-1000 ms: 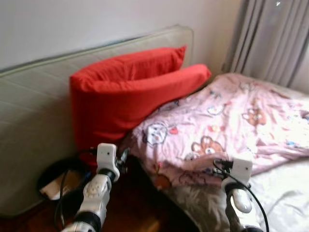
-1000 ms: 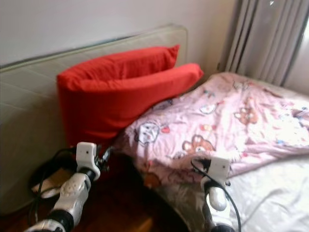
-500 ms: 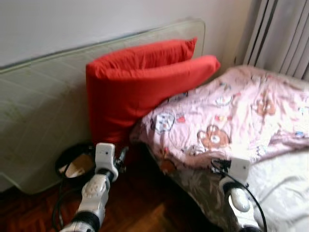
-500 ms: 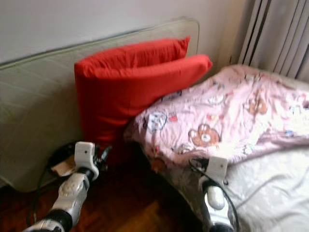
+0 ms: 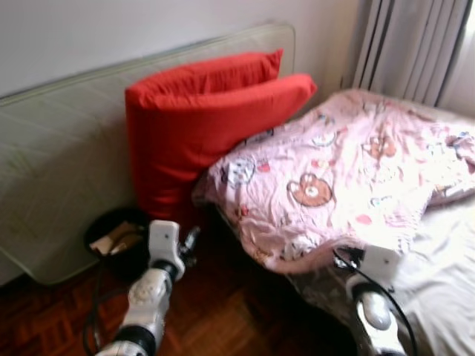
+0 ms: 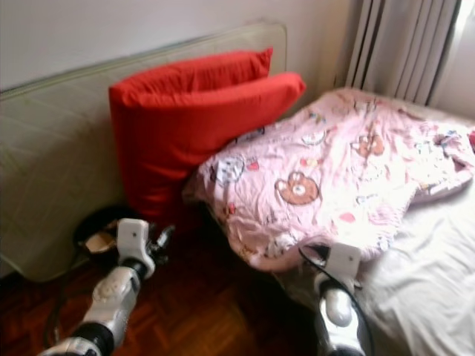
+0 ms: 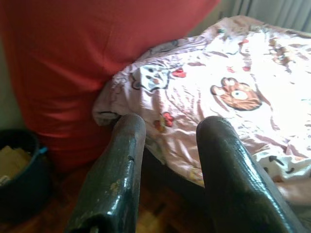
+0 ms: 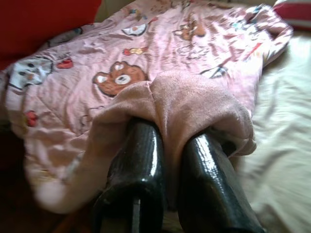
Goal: Clean up the room
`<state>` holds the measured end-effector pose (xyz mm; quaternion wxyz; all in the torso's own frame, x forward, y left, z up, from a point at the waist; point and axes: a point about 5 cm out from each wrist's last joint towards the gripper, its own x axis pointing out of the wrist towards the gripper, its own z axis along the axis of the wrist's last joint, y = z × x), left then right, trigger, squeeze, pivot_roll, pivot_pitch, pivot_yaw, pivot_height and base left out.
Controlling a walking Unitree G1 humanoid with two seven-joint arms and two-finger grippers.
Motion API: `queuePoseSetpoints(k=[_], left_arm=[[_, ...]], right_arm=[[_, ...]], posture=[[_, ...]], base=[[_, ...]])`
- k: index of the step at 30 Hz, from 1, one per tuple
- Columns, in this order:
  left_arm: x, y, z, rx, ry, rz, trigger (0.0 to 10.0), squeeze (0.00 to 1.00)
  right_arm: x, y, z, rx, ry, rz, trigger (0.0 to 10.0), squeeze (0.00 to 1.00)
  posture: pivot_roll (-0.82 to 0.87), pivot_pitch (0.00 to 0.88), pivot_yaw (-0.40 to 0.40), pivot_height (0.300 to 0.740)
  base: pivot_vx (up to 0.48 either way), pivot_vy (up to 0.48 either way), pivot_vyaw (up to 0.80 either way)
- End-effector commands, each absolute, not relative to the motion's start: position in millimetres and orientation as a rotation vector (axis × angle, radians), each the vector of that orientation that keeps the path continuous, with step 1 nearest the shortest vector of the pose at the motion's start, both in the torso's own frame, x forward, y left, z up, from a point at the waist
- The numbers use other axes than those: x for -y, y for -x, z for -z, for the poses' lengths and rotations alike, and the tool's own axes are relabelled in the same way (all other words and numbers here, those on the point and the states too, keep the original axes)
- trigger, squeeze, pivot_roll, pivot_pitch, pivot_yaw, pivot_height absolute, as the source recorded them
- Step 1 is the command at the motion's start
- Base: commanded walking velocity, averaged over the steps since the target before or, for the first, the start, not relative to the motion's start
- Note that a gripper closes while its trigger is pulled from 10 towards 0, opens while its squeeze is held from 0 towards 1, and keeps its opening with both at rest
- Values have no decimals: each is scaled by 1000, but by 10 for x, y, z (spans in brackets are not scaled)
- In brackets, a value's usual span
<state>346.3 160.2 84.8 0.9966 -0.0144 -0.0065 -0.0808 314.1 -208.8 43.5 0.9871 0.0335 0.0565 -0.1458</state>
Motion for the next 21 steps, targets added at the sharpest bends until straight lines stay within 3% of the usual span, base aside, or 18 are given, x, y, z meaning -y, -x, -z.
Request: queuePoseSetpoints(k=[1, 21], left_arm=[[-1698, -3445, -827, 8, 39, 132, 10000, 0], [-1700, -3436, -800, -9, 26, 130, 10000, 0]], right_arm=[[2001, -3179, -465, -102, -65, 271, 10000, 0], [2073, -3109, -340, -199, -24, 328, 10000, 0]], posture=[[-47, 36, 36, 740], [-48, 37, 37, 740]], base=[[0, 0, 0], [0, 0, 0]])
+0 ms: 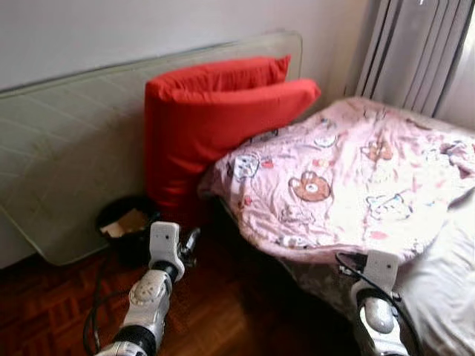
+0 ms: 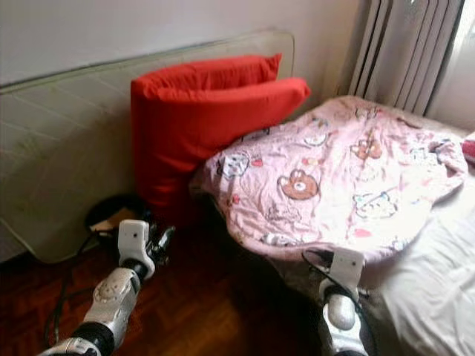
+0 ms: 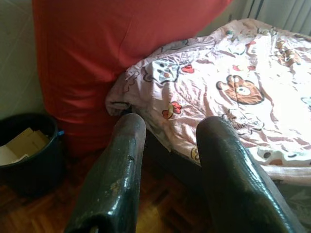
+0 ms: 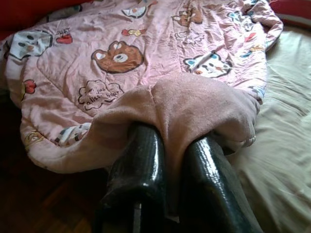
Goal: Clean up the room
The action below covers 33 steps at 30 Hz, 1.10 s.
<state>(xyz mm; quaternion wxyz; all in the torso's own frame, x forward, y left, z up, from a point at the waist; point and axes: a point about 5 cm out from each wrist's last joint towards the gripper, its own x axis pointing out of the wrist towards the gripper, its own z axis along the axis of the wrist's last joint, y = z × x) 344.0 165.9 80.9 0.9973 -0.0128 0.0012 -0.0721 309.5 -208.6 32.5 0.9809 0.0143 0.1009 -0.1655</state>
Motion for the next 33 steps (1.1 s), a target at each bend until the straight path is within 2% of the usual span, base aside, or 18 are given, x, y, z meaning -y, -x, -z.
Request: queuePoseSetpoints(k=[1, 3, 4, 5, 6, 7, 8, 23, 24, 30, 32, 33], left_arm=[[-1697, -3436, -799, -9, 26, 131, 10000, 0], [-1696, -3435, -798, -10, 26, 131, 10000, 0], [-1691, -3435, -796, -10, 25, 132, 10000, 0], [-1689, -3435, -795, -11, 25, 133, 10000, 0], [-1687, -3434, -795, -11, 25, 133, 10000, 0], [-1686, -3434, -794, -11, 25, 133, 10000, 0], [-1685, -3435, -795, -11, 25, 133, 10000, 0], [-1695, -3438, -803, -9, 24, 131, 10000, 0], [-1705, -3440, -804, -9, 24, 129, 10000, 0], [-1726, -3442, -805, -12, 23, 126, 10000, 0], [-1733, -3438, -797, -17, 22, 124, 10000, 0], [-1735, -3436, -793, -20, 22, 124, 10000, 0]], right_arm=[[2074, -3112, -342, -198, -24, 327, 10000, 0], [2073, -3113, -343, -198, -24, 327, 10000, 0], [2070, -3116, -345, -198, -28, 323, 10000, 220], [2069, -3117, -346, -197, -29, 321, 10000, 220], [2068, -3118, -347, -197, -29, 321, 10000, 780], [2068, -3118, -347, -197, -29, 320, 10000, 780], [2067, -3119, -348, -198, -29, 320, 10000, 910], [2065, -3123, -360, -187, -34, 323, 10000, 918], [2066, -3124, -361, -185, -35, 323, 10000, 1000], [2069, -3118, -351, -193, -35, 324, 10000, 1000], [2059, -3110, -325, -212, -53, 314, 10000, 969], [2054, -3106, -313, -220, -62, 309, 10000, 616]], posture=[[-47, 37, 37, 740], [-47, 37, 37, 740], [-47, 37, 37, 740], [-47, 37, 37, 740], [-47, 37, 37, 740], [-47, 37, 37, 740], [-47, 37, 37, 740], [-47, 37, 37, 740], [-47, 37, 37, 740], [-48, 37, 38, 740], [-48, 37, 38, 740], [-48, 37, 38, 740]], base=[[0, 0, 0], [0, 0, 0], [0, 0, 0], [0, 0, 0], [0, 0, 0], [0, 0, 0], [0, 0, 0], [0, 0, 0], [0, 0, 0], [0, 0, 0], [0, 0, 0], [0, 0, 0]])
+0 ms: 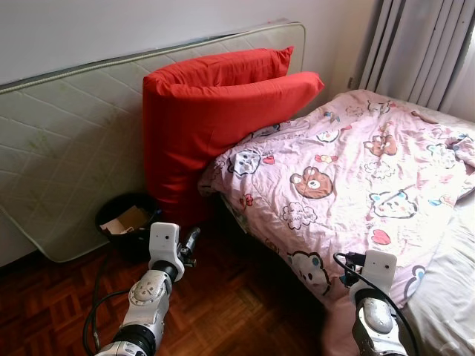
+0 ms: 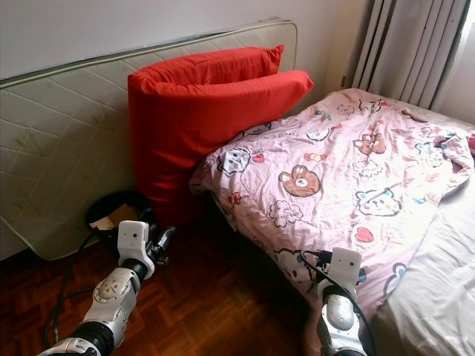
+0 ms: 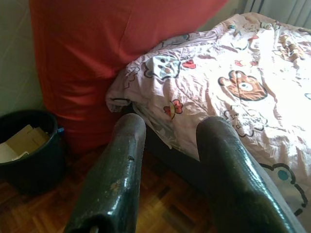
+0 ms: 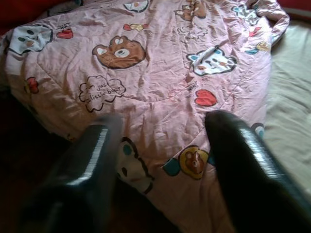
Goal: Clean up the room
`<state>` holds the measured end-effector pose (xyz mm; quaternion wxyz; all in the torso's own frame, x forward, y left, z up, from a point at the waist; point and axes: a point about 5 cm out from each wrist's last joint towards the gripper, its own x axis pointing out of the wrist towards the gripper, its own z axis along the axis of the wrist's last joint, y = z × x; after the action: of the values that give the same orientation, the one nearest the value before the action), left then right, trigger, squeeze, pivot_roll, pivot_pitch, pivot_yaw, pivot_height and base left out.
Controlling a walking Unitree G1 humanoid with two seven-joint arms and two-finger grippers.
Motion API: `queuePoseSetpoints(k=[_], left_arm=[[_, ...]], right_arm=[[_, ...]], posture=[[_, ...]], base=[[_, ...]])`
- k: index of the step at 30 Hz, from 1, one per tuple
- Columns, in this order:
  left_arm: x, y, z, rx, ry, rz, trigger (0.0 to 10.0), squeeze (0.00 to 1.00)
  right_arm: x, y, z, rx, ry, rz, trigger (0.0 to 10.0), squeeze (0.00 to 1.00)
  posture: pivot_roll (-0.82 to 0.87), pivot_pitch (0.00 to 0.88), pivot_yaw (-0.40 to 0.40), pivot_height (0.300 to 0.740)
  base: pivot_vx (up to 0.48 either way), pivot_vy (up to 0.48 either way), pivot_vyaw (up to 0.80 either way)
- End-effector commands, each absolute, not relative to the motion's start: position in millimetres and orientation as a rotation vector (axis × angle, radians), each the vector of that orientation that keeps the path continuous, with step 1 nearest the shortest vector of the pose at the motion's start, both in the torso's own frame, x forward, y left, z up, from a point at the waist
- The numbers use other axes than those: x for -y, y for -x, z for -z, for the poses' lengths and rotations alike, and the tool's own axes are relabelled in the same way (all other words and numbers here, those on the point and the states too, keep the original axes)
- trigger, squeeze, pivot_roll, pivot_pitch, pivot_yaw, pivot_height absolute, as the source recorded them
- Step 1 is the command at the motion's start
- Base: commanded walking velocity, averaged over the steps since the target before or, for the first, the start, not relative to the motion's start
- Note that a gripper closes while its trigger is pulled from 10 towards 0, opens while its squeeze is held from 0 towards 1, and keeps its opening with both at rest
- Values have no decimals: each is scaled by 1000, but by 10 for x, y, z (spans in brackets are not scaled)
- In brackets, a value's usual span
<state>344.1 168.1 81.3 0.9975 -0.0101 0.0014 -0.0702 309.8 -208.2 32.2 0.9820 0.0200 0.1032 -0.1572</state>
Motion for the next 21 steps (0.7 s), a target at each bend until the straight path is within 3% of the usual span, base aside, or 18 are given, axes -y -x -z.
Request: queuePoseSetpoints(k=[1, 4, 5, 12, 21], left_arm=[[-1738, -3432, -784, -25, 22, 124, 10000, 0], [-1755, -3387, -677, -84, 18, 121, 10000, 0], [-1790, -3315, -533, -164, 29, 104, 10000, 0], [-1871, -3098, -195, -352, 43, 49, 10000, 0], [-1916, -2832, 110, -521, 30, 24, 10000, 0]], right_arm=[[2047, -3100, -295, -232, -72, 304, 10000, 0], [2012, -3020, -153, -316, -149, 271, 10000, 0], [1983, -2852, 64, -444, -155, 239, 10000, 0], [2016, -2439, 435, -659, -121, 236, 10000, 0], [2075, -2178, 602, -747, -142, 243, 10000, 0]], posture=[[-48, 37, 38, 740], [-53, 35, 37, 740], [-50, 36, 37, 740], [-48, 35, 35, 740], [-49, 17, 31, 740]], base=[[0, 0, 0], [0, 0, 0], [0, 0, 0], [0, 0, 0], [0, 0, 0]])
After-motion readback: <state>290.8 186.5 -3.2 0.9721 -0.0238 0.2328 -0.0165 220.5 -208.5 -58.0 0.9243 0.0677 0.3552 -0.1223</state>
